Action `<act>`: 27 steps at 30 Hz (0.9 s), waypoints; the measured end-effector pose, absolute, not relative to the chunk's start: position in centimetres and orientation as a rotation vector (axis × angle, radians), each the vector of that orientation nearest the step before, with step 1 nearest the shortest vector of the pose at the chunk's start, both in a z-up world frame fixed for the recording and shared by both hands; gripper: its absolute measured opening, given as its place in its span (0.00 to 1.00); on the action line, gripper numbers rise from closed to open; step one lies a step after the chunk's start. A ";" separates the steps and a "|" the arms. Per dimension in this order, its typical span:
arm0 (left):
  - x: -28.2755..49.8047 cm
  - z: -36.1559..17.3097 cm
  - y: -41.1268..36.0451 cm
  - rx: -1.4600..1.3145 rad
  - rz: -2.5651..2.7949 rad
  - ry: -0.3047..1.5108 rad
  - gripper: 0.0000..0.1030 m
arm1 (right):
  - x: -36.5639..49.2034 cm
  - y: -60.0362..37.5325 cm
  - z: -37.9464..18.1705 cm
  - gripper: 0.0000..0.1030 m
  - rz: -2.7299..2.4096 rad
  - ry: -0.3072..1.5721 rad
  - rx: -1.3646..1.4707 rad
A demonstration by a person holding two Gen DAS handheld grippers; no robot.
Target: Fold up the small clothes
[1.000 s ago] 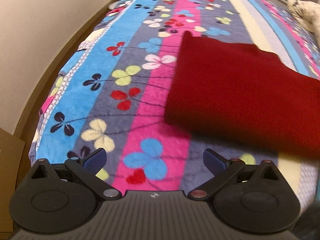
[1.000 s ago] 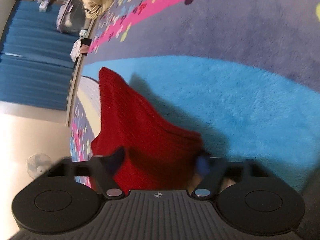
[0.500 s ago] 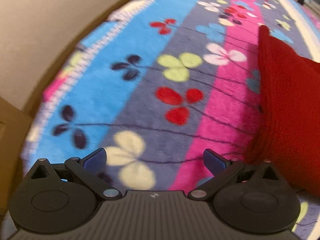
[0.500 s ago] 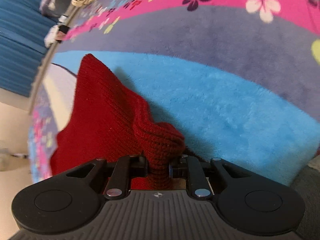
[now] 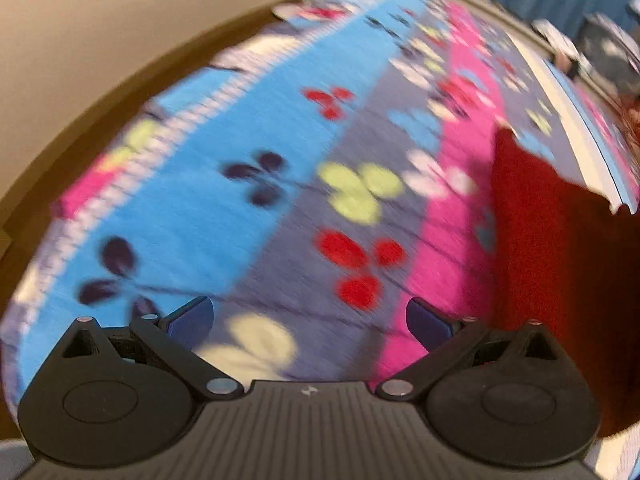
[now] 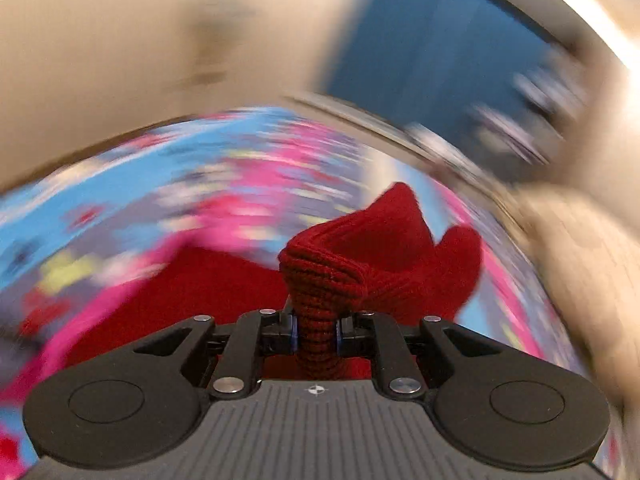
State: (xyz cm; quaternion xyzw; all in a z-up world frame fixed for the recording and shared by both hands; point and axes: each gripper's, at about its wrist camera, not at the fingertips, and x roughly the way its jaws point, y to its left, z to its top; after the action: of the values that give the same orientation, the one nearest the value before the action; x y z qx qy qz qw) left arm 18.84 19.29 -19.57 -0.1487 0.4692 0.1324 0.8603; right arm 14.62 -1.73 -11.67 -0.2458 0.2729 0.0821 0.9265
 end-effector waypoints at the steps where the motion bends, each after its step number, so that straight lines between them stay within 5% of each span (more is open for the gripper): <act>1: 18.7 -19.6 20.1 -0.337 0.295 0.982 1.00 | 14.3 0.1 -13.5 0.16 0.229 0.587 -0.540; 5: 18.6 -20.2 21.6 -0.421 0.307 1.009 1.00 | 13.5 3.6 -18.6 0.16 0.297 0.666 -0.661; 12: 18.8 -20.0 21.1 -0.403 0.273 0.996 1.00 | 13.1 3.4 -12.8 0.16 0.316 0.542 -0.572; 17: 18.8 -20.2 21.2 -0.393 0.285 0.997 1.00 | 12.7 4.2 -18.0 0.17 0.404 0.662 -0.706; 21: 18.8 -20.0 20.9 -0.391 0.263 0.995 1.00 | 12.5 3.9 -17.4 0.30 0.411 0.668 -0.678; 23: 18.7 -19.5 20.2 -0.387 0.240 0.996 1.00 | 12.5 2.9 -15.4 0.51 0.455 0.741 -0.561; 27: 18.0 -16.9 18.5 -0.362 0.187 0.956 1.00 | 9.6 -0.7 -10.5 0.56 0.444 0.768 -0.341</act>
State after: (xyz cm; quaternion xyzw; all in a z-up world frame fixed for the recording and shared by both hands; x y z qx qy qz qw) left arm 17.98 18.51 -16.94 -0.1728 0.4568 0.0893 0.8680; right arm 9.58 -0.72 -10.52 -0.1642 0.3696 0.2138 0.8893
